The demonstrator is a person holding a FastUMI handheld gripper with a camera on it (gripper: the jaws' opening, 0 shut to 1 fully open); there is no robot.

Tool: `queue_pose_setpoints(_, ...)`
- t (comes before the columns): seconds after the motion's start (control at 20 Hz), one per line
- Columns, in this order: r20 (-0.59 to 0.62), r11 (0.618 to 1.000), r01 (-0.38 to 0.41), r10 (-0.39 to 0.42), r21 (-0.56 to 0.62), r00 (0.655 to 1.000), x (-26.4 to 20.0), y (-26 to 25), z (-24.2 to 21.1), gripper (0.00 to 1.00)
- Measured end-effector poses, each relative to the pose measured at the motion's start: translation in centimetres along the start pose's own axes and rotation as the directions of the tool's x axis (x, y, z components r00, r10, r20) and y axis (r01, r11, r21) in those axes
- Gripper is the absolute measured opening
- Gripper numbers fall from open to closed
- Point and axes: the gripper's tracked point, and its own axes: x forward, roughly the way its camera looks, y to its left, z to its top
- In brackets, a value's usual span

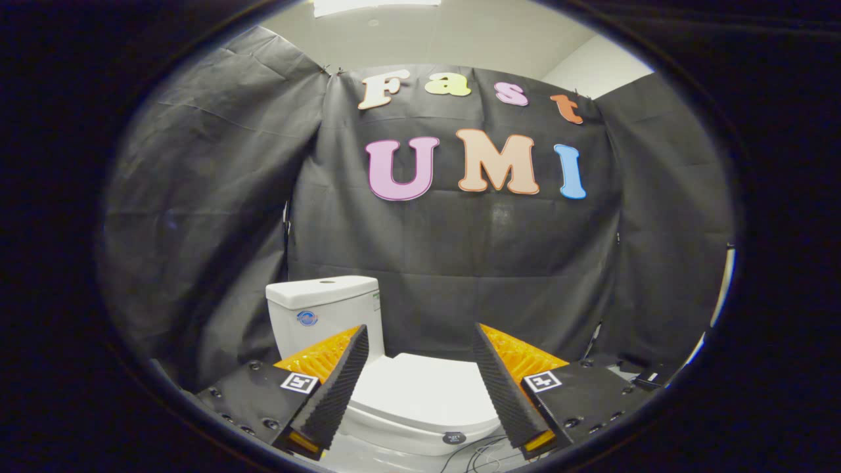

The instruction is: Open the toilet lid.

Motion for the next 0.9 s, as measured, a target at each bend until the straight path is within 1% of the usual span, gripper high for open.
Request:
queue_pose_setpoints(0.35, 0.018, 1.0, 0.02, -0.021, 0.018, 1.0, -0.3, 0.0, 0.3, 0.98)
queue_pose_setpoints(0.6, 0.018, 0.996, 0.086, -0.087, 0.039, 0.996, -0.3, -0.9, 0.5, 0.98)
queue_pose_setpoints(0.75, 0.014, 0.993, 0.102, -0.103, 0.064, 0.995, -0.2, -0.5, 0.2, 0.98)
queue_pose_setpoints(0.9, 0.008, 0.991, 0.123, -0.124, 0.047, 0.992, -0.2, -1.0, 0.2, 0.98)
